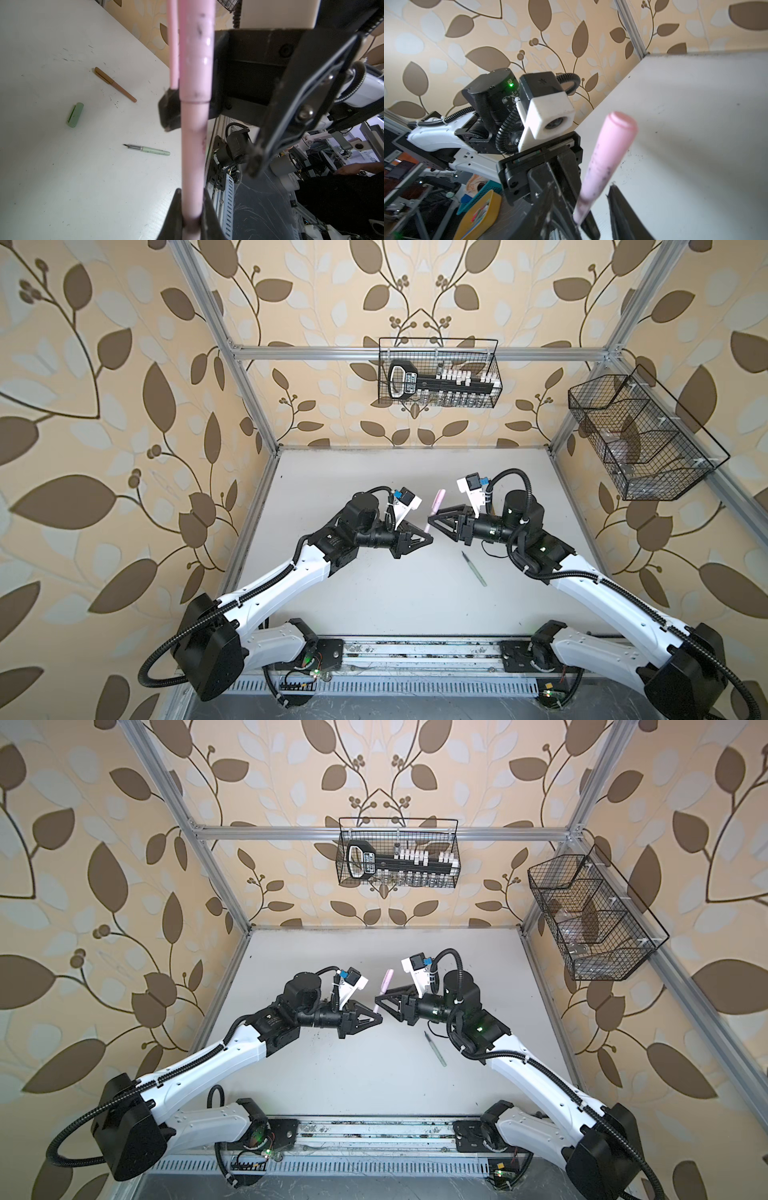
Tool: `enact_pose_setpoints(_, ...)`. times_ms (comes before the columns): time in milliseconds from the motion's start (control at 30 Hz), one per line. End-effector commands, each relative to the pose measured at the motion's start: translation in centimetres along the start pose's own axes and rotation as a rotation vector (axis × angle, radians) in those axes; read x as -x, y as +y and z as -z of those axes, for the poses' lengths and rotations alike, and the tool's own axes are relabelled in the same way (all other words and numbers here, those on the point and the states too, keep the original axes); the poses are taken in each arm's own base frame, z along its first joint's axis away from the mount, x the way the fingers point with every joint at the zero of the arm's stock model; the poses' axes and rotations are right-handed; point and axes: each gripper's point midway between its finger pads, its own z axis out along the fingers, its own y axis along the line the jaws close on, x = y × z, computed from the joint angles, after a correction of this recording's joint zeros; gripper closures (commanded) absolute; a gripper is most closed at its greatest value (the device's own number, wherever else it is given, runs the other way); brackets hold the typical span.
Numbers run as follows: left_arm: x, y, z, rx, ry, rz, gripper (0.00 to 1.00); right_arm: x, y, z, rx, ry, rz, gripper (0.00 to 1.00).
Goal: Insert the pens into the pen caps
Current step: 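Open the right gripper and draw it back from the capped pen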
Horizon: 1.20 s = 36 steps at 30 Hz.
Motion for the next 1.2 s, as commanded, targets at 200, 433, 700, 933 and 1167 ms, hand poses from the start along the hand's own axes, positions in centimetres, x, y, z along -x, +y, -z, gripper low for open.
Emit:
enact_pose_setpoints(200,0.0,-0.3,0.5,0.006,0.009,-0.043,1.0,3.6,-1.2,2.7,-0.064,-0.071,0.032,0.4)
enact_pose_setpoints(433,0.1,-0.5,0.9,0.008,-0.005,-0.052,1.0,4.7,-1.8,1.2,-0.05,-0.046,0.016,0.41)
enact_pose_setpoints(700,-0.2,-0.3,0.9,0.019,-0.006,-0.053,1.0,4.8,-2.2,0.1,-0.035,-0.034,-0.008,0.47)
enact_pose_setpoints(933,-0.7,0.9,0.6,0.066,0.011,-0.05,1.0,5.0,-1.9,-0.4,-0.017,-0.023,-0.009,0.53)
enact_pose_setpoints(1167,-0.9,1.6,0.9,0.115,0.02,-0.069,1.0,4.3,-2.5,-1.4,-0.018,0.004,-0.031,0.58)
